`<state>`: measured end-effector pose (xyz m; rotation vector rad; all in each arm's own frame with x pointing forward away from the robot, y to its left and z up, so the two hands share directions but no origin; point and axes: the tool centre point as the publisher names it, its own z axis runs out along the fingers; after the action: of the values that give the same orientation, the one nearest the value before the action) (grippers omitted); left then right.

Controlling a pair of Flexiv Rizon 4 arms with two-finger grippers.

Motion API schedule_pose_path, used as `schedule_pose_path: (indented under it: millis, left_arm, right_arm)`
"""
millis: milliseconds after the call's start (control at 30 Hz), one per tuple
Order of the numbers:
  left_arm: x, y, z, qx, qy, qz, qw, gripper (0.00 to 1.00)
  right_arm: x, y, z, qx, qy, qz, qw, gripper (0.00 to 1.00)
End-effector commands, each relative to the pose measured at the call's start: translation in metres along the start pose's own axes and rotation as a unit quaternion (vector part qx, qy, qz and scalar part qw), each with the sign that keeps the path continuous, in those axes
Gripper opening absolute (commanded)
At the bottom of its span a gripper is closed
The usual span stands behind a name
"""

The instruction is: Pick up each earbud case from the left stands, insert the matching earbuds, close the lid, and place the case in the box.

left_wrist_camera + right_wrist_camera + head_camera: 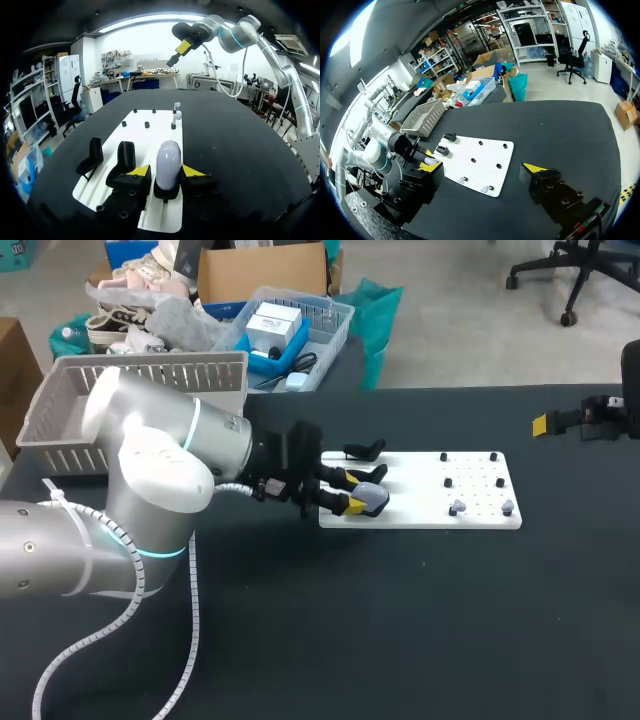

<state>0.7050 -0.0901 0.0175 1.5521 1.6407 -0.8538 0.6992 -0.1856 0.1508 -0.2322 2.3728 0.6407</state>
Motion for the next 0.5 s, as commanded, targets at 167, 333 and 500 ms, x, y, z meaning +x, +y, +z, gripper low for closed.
schedule_pose_path:
  millis: [167, 333, 500]
  left_arm:
    - [-0.001, 0.001, 0.000, 0.000, -0.002, -0.001, 1.000, 0.16]
    - [-0.004, 0.000, -0.005, 0.000, -0.006, -0.003, 1.000, 0.04]
    - [-0.009, -0.003, -0.014, 0.001, -0.020, -0.007, 1.000, 0.00]
  right_arm:
    - [0.000, -0.001, 0.001, -0.001, 0.000, 0.000, 1.000, 1.00]
    - [0.000, -0.001, 0.001, -0.001, 0.000, 0.000, 1.000, 1.00]
    - [0.000, -0.001, 0.001, -0.001, 0.000, 0.000, 1.000, 1.00]
